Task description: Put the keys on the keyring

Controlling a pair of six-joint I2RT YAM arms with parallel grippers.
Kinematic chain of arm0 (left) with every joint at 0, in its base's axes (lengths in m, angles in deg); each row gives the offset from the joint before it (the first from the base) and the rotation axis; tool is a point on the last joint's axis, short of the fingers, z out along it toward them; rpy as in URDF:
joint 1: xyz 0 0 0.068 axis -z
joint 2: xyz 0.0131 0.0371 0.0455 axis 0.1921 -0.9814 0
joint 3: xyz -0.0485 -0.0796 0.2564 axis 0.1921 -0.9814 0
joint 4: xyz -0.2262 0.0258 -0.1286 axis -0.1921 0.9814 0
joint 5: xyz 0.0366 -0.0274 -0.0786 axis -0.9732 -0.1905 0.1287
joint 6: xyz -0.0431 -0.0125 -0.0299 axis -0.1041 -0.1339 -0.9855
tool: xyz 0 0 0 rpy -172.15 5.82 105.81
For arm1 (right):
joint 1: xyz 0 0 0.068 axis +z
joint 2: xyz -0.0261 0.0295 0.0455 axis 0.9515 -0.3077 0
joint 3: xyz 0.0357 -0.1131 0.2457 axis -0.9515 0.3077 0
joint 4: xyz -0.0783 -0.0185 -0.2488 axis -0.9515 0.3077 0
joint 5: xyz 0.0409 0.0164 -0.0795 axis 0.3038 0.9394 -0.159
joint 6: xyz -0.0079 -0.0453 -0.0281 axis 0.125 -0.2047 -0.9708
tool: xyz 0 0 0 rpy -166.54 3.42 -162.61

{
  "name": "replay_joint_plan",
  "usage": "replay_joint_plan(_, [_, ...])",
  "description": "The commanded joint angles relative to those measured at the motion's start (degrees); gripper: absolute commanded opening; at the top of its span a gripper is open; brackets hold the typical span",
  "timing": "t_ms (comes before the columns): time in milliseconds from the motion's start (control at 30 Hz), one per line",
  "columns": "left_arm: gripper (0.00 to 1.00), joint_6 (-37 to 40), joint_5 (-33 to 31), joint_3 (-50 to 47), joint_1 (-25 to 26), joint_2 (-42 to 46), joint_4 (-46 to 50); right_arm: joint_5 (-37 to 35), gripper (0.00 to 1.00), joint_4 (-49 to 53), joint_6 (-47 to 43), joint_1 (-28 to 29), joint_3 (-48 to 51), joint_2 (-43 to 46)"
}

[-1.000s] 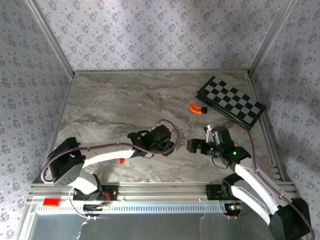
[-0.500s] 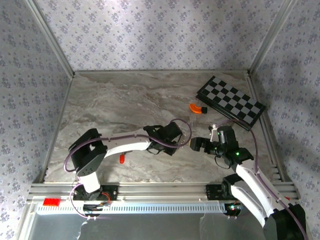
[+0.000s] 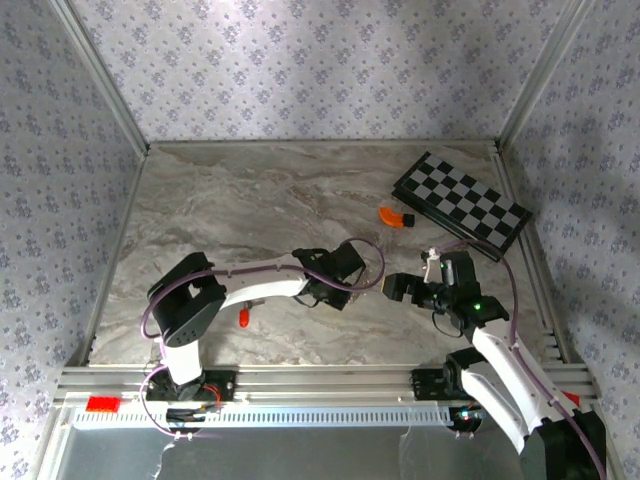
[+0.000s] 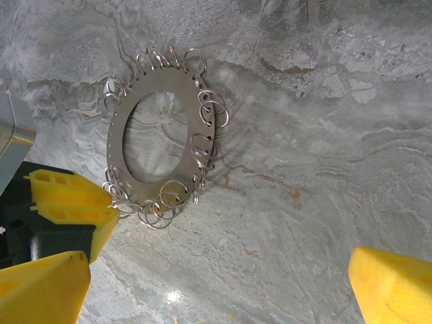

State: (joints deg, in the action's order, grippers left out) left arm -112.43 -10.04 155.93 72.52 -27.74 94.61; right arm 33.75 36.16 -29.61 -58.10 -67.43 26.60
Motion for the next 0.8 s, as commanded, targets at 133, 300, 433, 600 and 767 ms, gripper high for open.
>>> replay_joint_plan(133, [0.24,0.7,0.5,2.0,-0.2,-1.8,1.7,1.4,1.0,-0.4,-1.6,-1.0,0.0,0.0])
replay_joint_plan(300, [0.24,0.7,0.0,2.2,-0.2,-2.5,1.9,1.5,1.0,-0.4,-1.7,-1.4,-0.2,0.1])
replay_joint_plan(433, [0.24,0.7,0.0,2.2,-0.2,-2.7,2.0,1.5,1.0,-0.5,-1.6,-1.6,-0.4,0.1])
replay_joint_plan(600, [0.26,0.7,-0.1,1.8,-0.2,-2.8,1.8,1.3,1.0,-0.5,-1.8,-1.8,-0.4,0.1])
replay_joint_plan(767, [0.25,0.9,0.7,1.6,0.0,-2.9,1.2,1.3,1.0,-0.5,-1.8,-1.8,-0.5,0.1])
